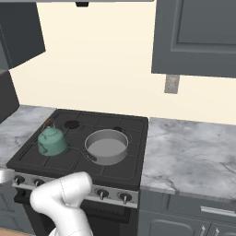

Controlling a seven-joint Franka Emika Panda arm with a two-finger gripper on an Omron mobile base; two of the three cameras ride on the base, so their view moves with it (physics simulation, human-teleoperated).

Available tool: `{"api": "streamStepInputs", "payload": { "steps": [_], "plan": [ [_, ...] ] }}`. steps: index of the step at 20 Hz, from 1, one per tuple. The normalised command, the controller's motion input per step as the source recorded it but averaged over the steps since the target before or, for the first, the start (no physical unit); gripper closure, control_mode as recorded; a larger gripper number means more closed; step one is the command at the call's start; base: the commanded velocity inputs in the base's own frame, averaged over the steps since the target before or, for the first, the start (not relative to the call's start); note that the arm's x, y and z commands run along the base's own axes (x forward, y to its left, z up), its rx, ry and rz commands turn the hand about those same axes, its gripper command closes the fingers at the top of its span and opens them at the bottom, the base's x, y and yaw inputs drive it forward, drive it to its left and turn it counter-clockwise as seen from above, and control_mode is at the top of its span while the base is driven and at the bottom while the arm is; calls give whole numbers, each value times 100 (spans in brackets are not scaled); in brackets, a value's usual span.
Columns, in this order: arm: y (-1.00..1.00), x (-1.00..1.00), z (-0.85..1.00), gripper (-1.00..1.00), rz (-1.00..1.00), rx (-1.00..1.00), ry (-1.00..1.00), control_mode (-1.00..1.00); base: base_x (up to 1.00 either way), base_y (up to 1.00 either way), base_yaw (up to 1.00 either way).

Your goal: Pick the kettle from the counter and place it on a stove burner. Then turn the burner on.

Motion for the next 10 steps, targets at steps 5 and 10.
{"api": "streamStepInputs", "payload": {
  "steps": [5, 10],
  "plan": [
    [0, -11, -33, -100, 1, 0, -18, -100, 0, 0, 0],
    [0, 0, -45, -100, 0, 0, -17, -100, 0, 0, 0]
  ]
}}
